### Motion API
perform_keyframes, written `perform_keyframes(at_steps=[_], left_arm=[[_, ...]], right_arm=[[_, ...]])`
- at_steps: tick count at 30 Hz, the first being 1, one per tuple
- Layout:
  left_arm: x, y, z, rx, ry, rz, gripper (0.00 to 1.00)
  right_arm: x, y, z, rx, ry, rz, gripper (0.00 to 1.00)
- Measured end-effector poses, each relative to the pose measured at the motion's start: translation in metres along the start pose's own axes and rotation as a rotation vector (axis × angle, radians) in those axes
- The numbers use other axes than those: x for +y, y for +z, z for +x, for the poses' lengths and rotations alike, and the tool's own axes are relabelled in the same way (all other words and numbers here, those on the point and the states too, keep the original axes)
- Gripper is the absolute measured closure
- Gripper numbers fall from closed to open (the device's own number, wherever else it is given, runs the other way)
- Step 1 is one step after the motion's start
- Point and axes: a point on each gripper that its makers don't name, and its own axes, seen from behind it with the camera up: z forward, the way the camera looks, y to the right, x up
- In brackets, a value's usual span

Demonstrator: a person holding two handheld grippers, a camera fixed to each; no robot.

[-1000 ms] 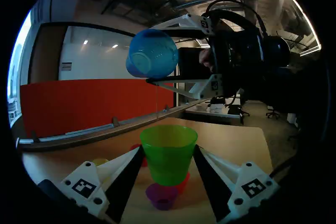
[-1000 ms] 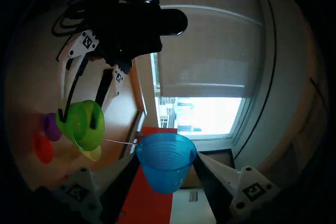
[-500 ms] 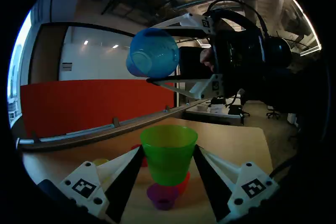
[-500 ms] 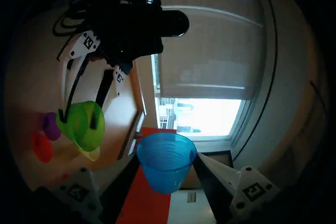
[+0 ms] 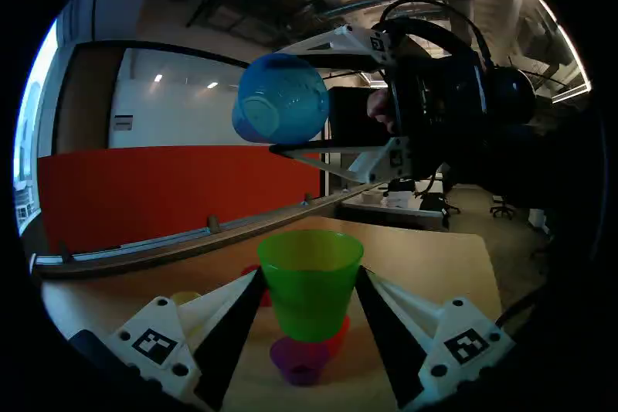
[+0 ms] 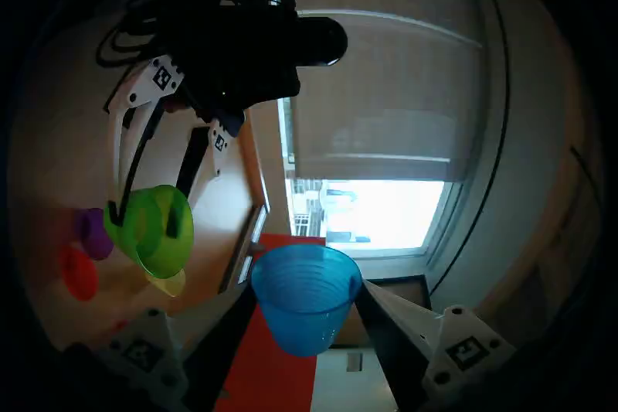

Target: Pour water

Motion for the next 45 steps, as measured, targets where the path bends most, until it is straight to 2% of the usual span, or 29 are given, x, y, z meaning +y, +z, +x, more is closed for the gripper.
perform_keyframes(at_steps=[6, 27, 36, 45], left_arm=[[-0.001, 0.000, 0.001, 0.000, 0.002, 0.003, 0.17], [-0.002, -0.003, 0.001, -0.005, 0.005, 0.009, 0.17], [-0.001, -0.002, 0.000, -0.010, 0.008, 0.010, 0.17], [-0.001, -0.002, 0.001, -0.012, 0.015, 0.013, 0.17]], right_arm=[[-0.001, 0.001, -0.004, -0.003, 0.031, 0.001, 0.10], [-0.007, 0.002, -0.031, -0.009, 0.327, -0.028, 0.10], [-0.010, 0.000, -0.032, -0.005, 0.412, -0.040, 0.10], [-0.011, 0.000, -0.037, -0.016, 0.571, -0.051, 0.10]])
